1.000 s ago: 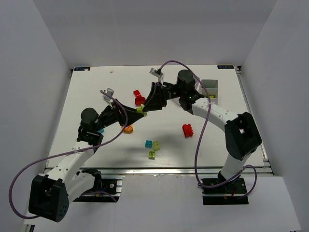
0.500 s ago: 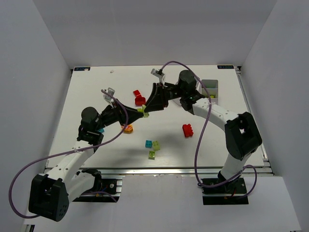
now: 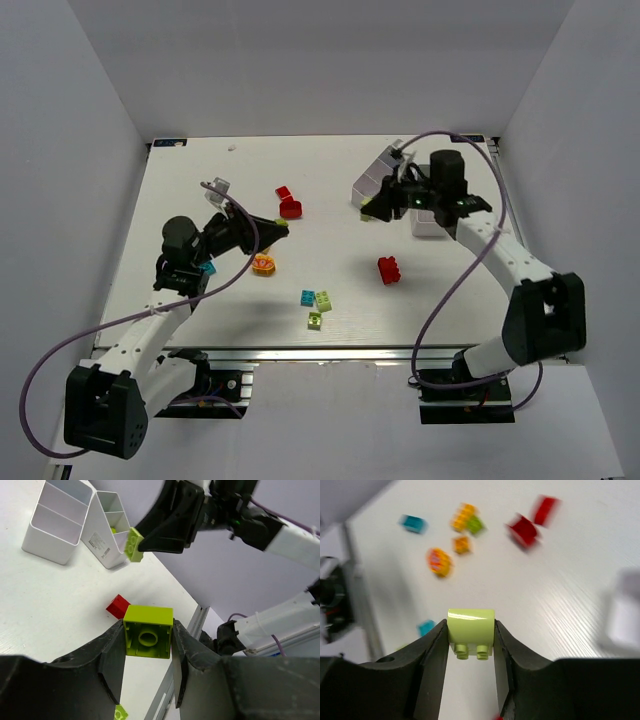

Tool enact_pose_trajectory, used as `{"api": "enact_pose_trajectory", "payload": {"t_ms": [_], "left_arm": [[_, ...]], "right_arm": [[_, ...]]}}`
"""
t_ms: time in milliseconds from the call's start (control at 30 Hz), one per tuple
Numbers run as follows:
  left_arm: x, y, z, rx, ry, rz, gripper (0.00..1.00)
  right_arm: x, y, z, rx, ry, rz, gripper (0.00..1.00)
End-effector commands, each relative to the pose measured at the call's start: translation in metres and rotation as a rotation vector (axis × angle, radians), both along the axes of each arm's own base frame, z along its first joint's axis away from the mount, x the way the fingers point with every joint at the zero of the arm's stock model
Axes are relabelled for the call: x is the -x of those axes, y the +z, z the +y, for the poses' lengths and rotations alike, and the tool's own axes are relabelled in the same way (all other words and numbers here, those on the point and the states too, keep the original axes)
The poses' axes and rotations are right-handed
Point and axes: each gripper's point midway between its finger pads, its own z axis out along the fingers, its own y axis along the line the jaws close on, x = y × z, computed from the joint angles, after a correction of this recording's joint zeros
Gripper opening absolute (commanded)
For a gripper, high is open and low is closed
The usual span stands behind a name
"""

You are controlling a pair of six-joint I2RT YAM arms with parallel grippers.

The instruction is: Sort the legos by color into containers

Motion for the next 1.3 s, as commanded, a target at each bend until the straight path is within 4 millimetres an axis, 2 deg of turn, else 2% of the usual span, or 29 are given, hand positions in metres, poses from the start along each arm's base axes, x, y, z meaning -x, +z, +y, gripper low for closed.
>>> {"api": "enact_pose_trajectory", "payload": {"t_ms": [0,33,67,100,167,200,300,467,667,767,800,1033,1100,1133,1200,1233,1267], "left_arm": [[-0.013,0.006,0.003,-0.024,0.037,-0.016,0.04],[-0.014,0.005,0.002,-0.026,0.037,-0.012,0.05],[-0.017,0.004,0.002,-0.027,0.036,-0.009,0.05],[-0.018,0.003,0.002,-0.027,0.039,-0.007,0.05],[-0.02,0.003,0.001,-0.025,0.04,-0.007,0.06],[-0.022,0.002,0.001,-0.026,0.039,-0.004,0.06],[-0.026,0.0,0.0,-0.024,0.037,0.007,0.06],[-0.029,0.0,-0.002,-0.003,0.033,0.015,0.07],[-0.032,-0.001,-0.003,0.017,0.034,0.03,0.07],[-0.031,0.0,-0.004,0.019,0.032,0.031,0.08],[-0.031,0.0,-0.004,0.019,0.032,0.033,0.08],[-0.03,-0.003,-0.007,0.018,0.027,0.043,0.08],[-0.03,-0.002,-0.008,0.018,0.024,0.043,0.08],[-0.031,-0.002,-0.009,0.02,0.025,0.043,0.08],[-0.031,-0.001,-0.011,0.021,0.022,0.044,0.09],[-0.033,-0.001,-0.012,0.02,0.024,0.049,0.09],[-0.033,-0.001,-0.014,0.018,0.021,0.054,0.09]], "right_arm": [[-0.038,-0.034,-0.086,0.269,-0.398,-0.113,0.0],[-0.04,-0.027,-0.102,0.284,-0.471,-0.15,0.0],[-0.044,-0.03,-0.119,0.301,-0.538,-0.162,0.0],[-0.043,-0.044,-0.136,0.345,-0.606,-0.156,0.0],[-0.047,-0.038,-0.154,0.356,-0.7,-0.208,0.0],[-0.047,-0.047,-0.168,0.392,-0.761,-0.2,0.0],[-0.052,-0.049,-0.193,0.394,-0.873,-0.182,0.0],[-0.068,-0.059,-0.224,0.399,-0.989,-0.135,0.0],[-0.087,-0.064,-0.225,0.369,-0.999,-0.138,0.0],[-0.091,-0.075,-0.218,0.345,-0.977,-0.103,0.0],[-0.094,-0.071,-0.217,0.324,-0.979,-0.122,0.0],[-0.104,-0.08,-0.213,0.307,-0.969,-0.136,0.01],[-0.105,-0.084,-0.212,0.306,-0.961,-0.132,0.09],[-0.105,-0.085,-0.212,0.305,-0.96,-0.132,0.2],[-0.106,-0.09,-0.212,0.314,-0.955,-0.119,0.33],[-0.106,-0.09,-0.211,0.313,-0.952,-0.12,0.45],[-0.105,-0.091,-0.21,0.315,-0.946,-0.116,0.51]]}}
